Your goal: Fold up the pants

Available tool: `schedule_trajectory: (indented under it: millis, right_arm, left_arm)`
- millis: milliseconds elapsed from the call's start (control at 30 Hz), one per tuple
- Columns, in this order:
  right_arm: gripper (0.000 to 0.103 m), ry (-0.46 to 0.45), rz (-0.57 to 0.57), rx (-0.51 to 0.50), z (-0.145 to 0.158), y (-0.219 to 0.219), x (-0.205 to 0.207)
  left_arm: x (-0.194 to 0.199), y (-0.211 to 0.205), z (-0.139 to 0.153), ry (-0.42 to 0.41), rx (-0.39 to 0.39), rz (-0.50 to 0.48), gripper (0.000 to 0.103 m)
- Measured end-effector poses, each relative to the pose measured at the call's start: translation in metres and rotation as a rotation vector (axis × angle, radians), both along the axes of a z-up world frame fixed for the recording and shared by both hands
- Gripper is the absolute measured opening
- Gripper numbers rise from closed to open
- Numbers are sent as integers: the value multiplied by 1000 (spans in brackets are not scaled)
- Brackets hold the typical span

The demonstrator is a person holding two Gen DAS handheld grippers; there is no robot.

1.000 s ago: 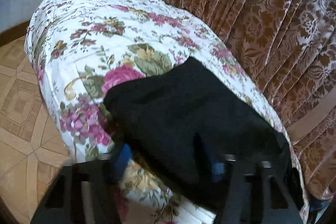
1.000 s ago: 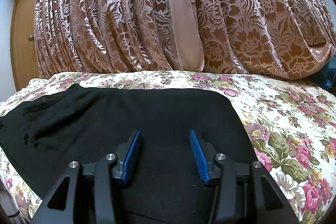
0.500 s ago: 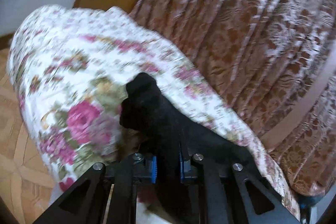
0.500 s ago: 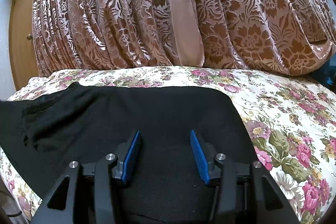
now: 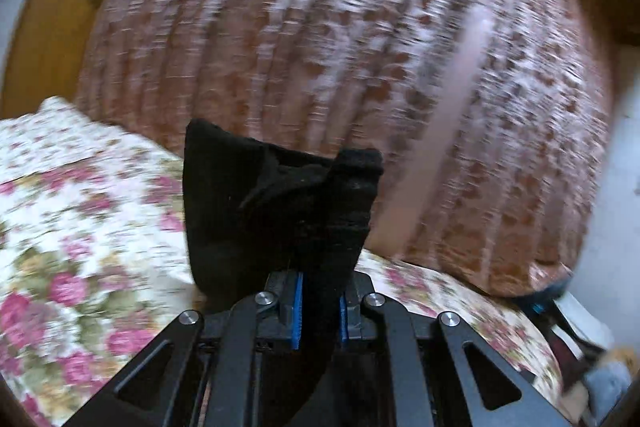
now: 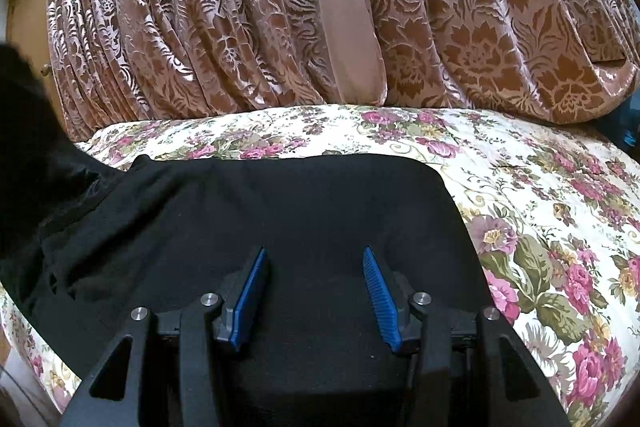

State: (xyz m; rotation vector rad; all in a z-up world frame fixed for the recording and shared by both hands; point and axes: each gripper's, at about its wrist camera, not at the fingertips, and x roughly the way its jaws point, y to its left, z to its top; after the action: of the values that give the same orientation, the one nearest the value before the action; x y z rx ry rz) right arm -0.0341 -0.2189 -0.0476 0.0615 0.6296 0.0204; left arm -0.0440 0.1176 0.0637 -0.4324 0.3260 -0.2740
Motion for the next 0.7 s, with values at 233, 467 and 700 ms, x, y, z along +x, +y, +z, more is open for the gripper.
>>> schedule_trajectory:
  millis: [233, 467, 700]
  right_arm:
    - [52, 69, 23, 21, 5, -4, 8]
    - [53, 165, 99, 78, 13, -15, 17]
    - [53, 200, 98, 213, 22, -36, 15]
  left_arm:
    - [12, -67, -1, 32, 28, -183, 12]
    - [15, -115, -16, 95, 37, -307, 12]
    - [8, -155, -37, 147, 77, -411, 12]
